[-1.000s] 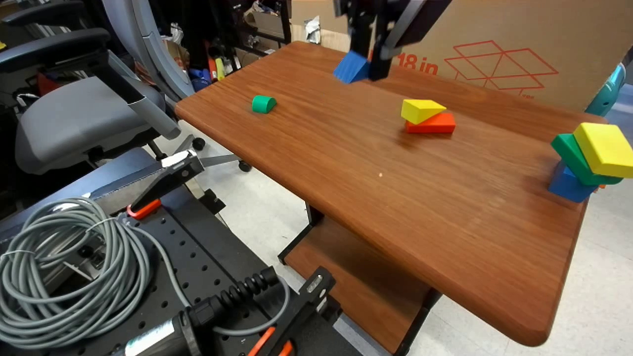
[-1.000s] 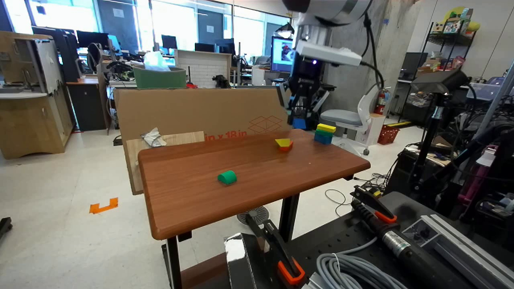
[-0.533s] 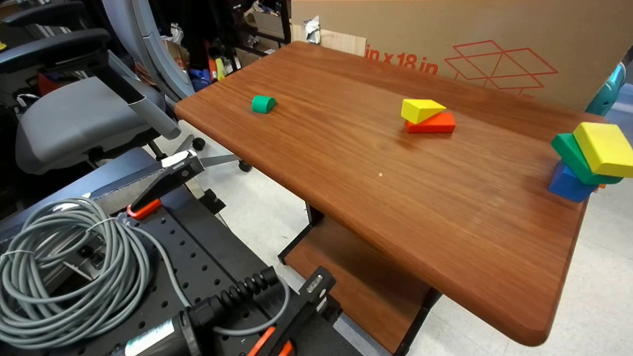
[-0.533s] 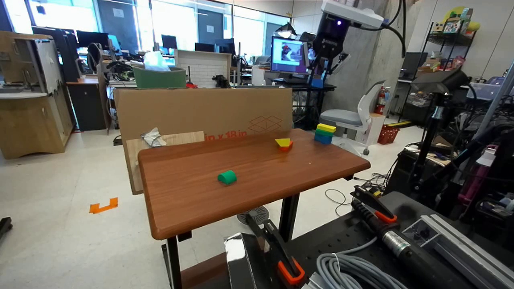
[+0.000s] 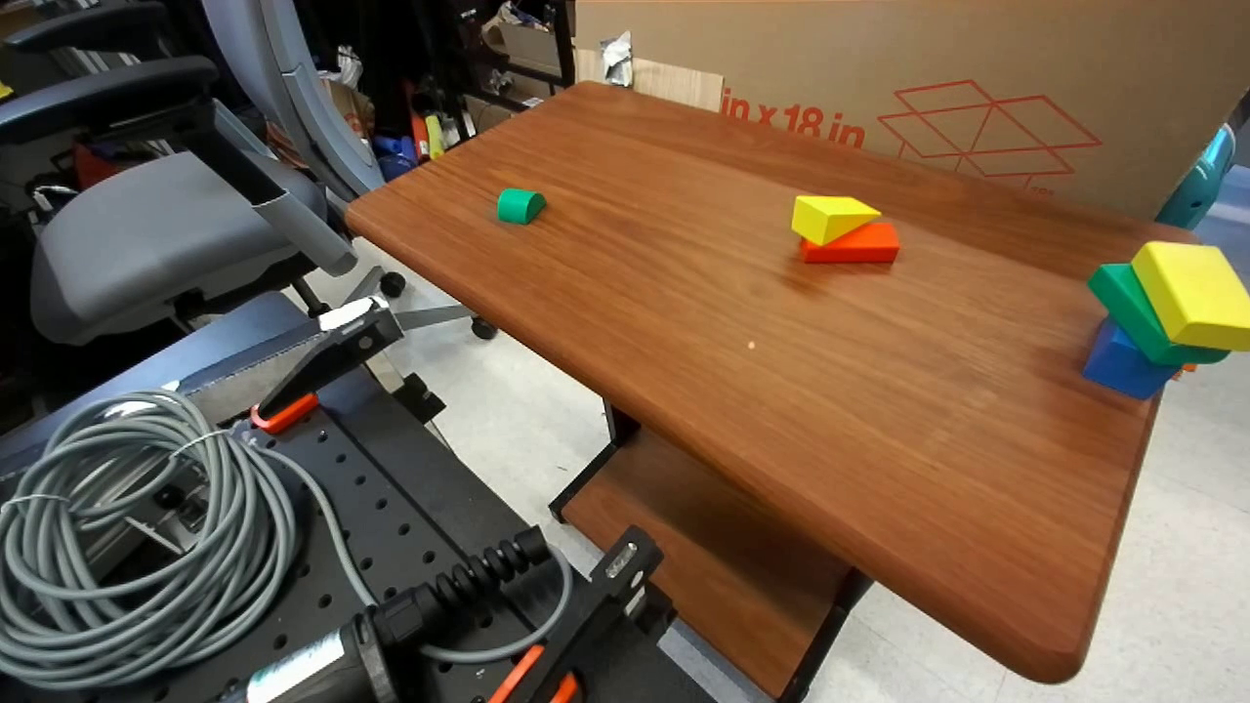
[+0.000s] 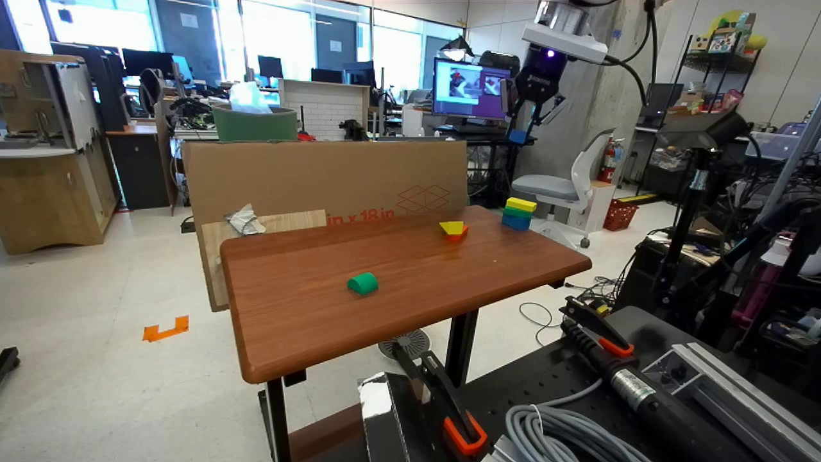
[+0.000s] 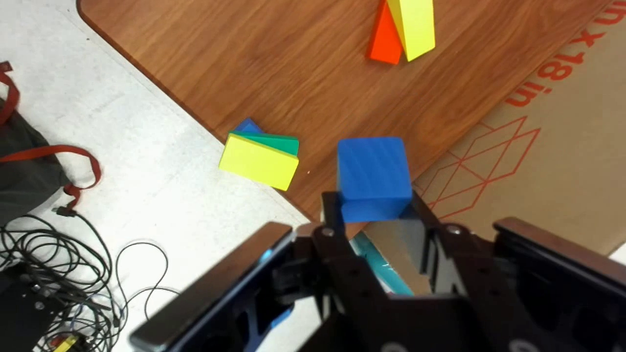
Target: Stack the blue block on top of the yellow block
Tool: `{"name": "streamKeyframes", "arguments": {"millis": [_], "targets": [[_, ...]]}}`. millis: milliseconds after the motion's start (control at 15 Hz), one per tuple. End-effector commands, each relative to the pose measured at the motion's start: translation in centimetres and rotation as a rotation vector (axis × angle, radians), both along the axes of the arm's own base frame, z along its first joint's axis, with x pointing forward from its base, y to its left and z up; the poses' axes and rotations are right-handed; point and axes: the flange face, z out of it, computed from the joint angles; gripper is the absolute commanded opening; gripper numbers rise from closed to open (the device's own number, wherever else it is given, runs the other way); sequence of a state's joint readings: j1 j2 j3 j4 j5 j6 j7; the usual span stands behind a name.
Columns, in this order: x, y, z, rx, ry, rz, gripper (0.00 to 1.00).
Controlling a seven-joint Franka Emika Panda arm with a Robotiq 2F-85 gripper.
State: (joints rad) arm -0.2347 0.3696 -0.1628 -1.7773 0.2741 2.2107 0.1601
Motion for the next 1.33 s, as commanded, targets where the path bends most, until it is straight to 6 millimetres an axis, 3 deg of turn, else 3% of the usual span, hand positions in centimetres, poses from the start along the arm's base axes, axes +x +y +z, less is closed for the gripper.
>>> {"name": "streamKeyframes", "arguments": {"millis": [0,667,1267], "targets": [[2.4,-2.4,-1.1,0.05,0.031,-0.07,0.09],[5.7,-4.5,-6.8,0.028,0.131,-0.168,0.09],[4.3,-4.7,-9.7,0.006,0.189,-0.149,0.09]]}}
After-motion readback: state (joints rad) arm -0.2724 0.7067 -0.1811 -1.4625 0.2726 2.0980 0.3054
